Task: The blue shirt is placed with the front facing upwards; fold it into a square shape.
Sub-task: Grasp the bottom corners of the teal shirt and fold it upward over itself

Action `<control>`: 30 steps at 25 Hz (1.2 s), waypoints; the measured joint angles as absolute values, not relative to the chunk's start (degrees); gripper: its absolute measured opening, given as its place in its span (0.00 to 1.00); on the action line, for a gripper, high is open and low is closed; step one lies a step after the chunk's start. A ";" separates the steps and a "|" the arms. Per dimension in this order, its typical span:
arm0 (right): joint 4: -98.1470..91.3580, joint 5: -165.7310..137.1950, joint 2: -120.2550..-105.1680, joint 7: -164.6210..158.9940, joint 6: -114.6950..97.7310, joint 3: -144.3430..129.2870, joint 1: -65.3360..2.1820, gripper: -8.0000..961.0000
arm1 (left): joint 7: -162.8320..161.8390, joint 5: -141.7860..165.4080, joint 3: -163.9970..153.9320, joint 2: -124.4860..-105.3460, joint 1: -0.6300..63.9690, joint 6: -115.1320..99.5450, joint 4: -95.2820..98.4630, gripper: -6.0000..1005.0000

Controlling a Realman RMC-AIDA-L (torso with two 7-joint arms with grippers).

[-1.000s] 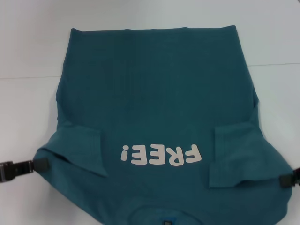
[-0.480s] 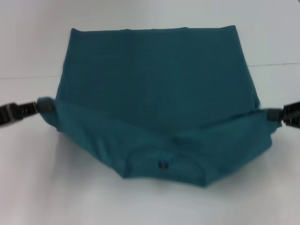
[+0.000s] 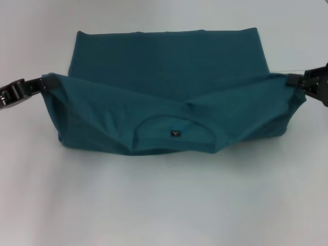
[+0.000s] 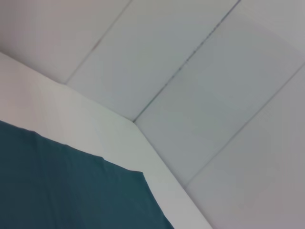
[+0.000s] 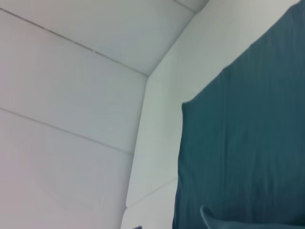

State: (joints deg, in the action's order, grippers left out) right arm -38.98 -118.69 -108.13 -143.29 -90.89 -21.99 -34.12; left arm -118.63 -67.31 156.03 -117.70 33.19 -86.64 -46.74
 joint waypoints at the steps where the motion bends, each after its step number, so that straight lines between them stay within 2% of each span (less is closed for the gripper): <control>1: -38.80 -118.64 -108.16 -143.21 -90.34 -21.94 -34.36 0.03 | -118.16 -67.32 155.92 -117.57 33.60 -85.77 -46.21 0.04; 16: -37.64 -116.75 -108.26 -142.96 -83.09 -22.23 -37.53 0.03 | -115.21 -67.34 155.36 -117.21 37.16 -76.77 -43.06 0.04; 20: -39.22 -115.44 -108.40 -143.75 -86.60 -21.94 -36.28 0.03 | -115.43 -67.49 155.35 -118.06 36.25 -78.79 -45.89 0.04; 26: -42.97 -114.08 -109.69 -145.23 -93.55 -21.81 -31.90 0.03 | -116.08 -69.90 155.62 -119.20 32.63 -84.73 -49.00 0.04; 30: -47.24 -113.26 -111.59 -146.50 -98.04 -21.77 -28.24 0.03 | -118.34 -71.46 155.43 -120.82 28.52 -89.70 -54.06 0.04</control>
State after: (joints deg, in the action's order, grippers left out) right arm -47.24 -113.26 -111.59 -146.50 -98.04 -21.77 -28.24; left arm -118.34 -71.46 155.43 -120.82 28.52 -89.70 -54.06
